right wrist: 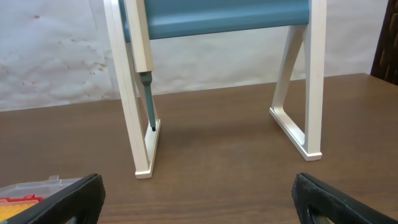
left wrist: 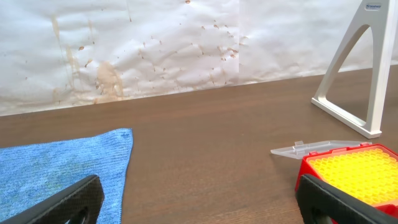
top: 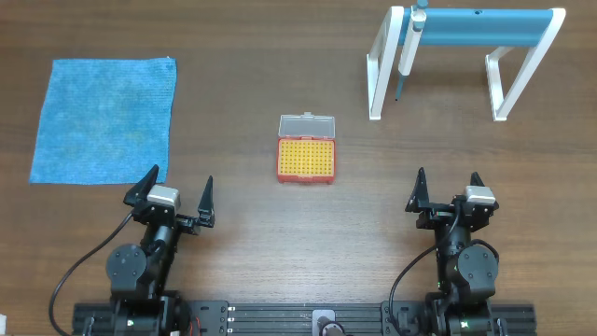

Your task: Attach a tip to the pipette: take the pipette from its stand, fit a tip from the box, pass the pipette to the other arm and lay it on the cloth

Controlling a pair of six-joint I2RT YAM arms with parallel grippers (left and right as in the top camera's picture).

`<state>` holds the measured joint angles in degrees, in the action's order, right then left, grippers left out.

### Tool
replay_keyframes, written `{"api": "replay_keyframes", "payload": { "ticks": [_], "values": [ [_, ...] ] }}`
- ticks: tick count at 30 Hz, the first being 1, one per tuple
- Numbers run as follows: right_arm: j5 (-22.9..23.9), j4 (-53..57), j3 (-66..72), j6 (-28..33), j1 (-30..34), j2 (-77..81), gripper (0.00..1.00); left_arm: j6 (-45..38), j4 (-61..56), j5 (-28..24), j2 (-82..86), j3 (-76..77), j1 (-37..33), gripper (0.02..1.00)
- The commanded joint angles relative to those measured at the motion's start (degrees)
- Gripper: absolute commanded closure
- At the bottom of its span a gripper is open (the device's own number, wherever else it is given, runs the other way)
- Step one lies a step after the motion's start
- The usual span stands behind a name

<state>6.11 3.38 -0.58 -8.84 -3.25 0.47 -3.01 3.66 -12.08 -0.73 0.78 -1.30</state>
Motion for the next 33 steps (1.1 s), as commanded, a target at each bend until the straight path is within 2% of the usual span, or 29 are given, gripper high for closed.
{"api": "replay_keyframes", "payload": {
  "ticks": [1, 27, 33],
  "values": [
    [0.31, 0.17, 0.35, 0.59, 0.33, -0.42, 0.027, -0.31, -0.26, -0.42, 0.55, -0.46, 0.17, 0.020],
    [0.39, 0.17, 0.35, 0.63, 0.33, -0.28, 0.029, -0.31, -0.26, -0.42, 0.55, -0.46, 0.17, 0.020],
    [-1.18, 0.33, 0.35, 3.78, 0.33, 1.11, 0.027, -0.31, -0.26, -0.44, 0.55, -0.46, 0.20, 0.020]
  ]
}}
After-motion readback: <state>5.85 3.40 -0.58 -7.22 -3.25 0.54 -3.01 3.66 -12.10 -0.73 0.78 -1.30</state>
